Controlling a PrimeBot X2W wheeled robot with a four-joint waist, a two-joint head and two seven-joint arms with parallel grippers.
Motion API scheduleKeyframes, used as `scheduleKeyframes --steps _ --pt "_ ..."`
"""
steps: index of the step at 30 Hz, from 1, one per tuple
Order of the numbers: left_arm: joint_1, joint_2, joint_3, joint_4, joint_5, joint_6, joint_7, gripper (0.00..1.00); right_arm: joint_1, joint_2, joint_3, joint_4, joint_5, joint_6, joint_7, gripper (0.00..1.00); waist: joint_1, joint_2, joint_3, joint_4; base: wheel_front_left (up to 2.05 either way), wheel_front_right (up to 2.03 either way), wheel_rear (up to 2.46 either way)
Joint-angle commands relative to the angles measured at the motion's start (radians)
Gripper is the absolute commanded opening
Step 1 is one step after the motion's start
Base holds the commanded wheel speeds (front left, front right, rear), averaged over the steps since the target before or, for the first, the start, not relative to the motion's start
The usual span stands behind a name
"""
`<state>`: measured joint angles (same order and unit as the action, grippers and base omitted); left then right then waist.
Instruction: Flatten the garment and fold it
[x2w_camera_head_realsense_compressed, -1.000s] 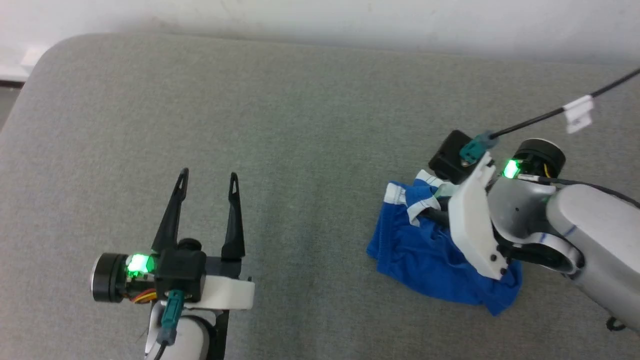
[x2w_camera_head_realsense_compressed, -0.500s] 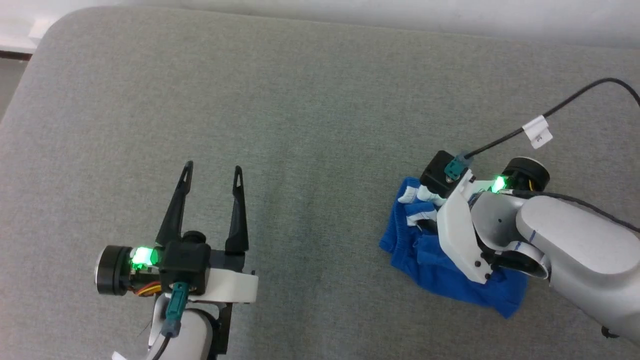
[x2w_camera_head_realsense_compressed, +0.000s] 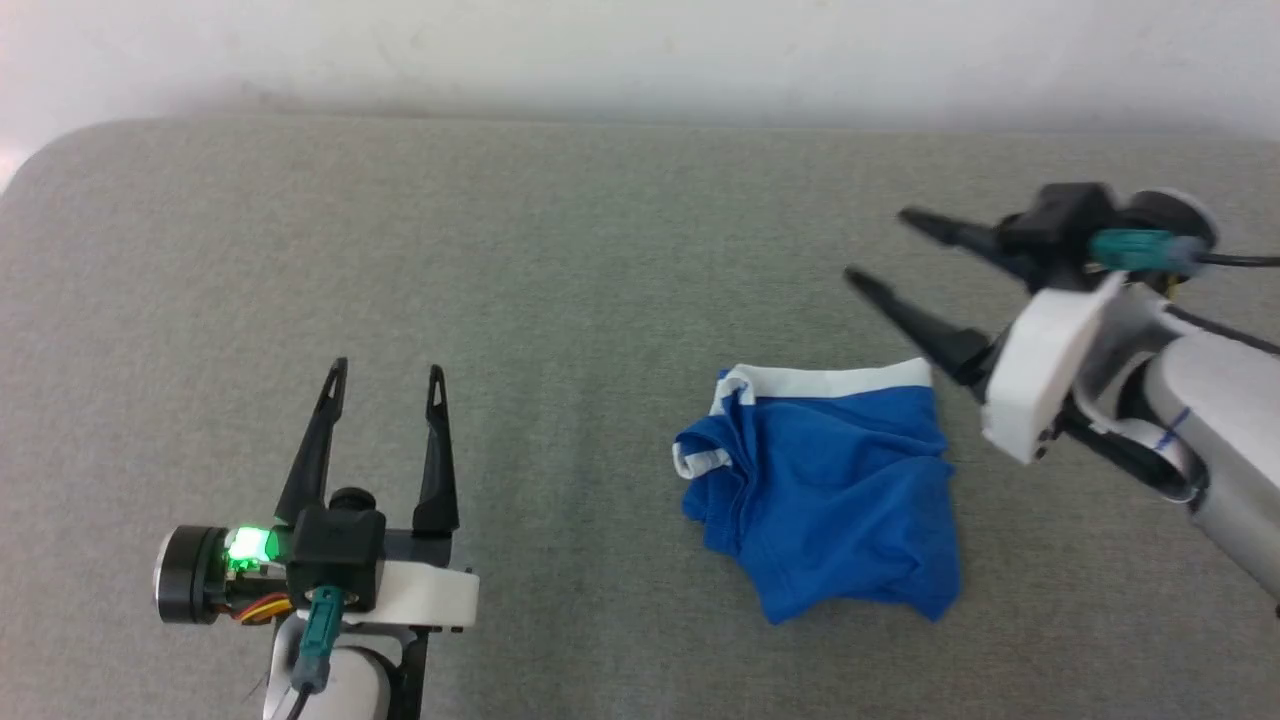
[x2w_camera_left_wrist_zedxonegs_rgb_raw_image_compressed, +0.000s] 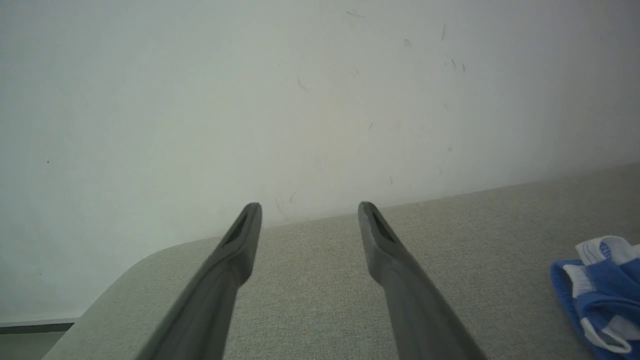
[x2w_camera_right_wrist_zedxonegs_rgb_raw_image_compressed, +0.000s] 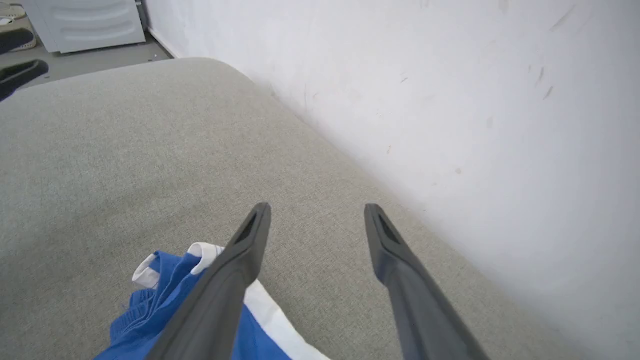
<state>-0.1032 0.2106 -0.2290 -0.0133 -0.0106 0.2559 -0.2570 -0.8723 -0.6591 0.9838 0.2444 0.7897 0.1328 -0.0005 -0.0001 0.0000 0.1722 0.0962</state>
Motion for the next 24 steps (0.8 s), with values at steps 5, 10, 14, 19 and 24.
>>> scheduleKeyframes --steps 5,10,14,19,24 --pt "0.024 0.005 0.012 -0.006 -0.008 -0.006 -0.005 1.00 0.153 0.040 -0.235 0.057 -0.139 -0.002 -0.188 1.00 0.0001 0.0000 -0.054 -0.061 0.00 0.00 0.00" --pt "0.043 0.002 0.029 -0.027 -0.015 -0.007 -0.005 1.00 0.339 0.154 -0.538 0.065 -0.301 -0.002 -0.256 1.00 0.0001 0.0000 -0.065 -0.078 0.00 0.00 0.00" --pt "0.059 -0.006 0.044 -0.049 -0.018 -0.006 -0.005 1.00 0.502 0.290 -0.785 -0.051 -0.446 -0.002 -0.261 1.00 0.0001 0.0000 -0.070 -0.082 0.00 0.00 0.00" --pt "0.080 -0.016 0.060 -0.066 -0.020 -0.011 -0.005 1.00 0.698 0.448 -0.957 -0.203 -0.575 -0.002 -0.261 1.00 0.0001 0.0000 -0.076 -0.079 0.00 0.00 0.00" --pt "0.098 -0.027 0.067 -0.071 -0.021 -0.018 -0.005 1.00 0.809 0.539 -1.013 -0.247 -0.618 -0.002 -0.261 1.00 0.0001 0.0000 -0.087 -0.071 0.00 0.00 0.00"
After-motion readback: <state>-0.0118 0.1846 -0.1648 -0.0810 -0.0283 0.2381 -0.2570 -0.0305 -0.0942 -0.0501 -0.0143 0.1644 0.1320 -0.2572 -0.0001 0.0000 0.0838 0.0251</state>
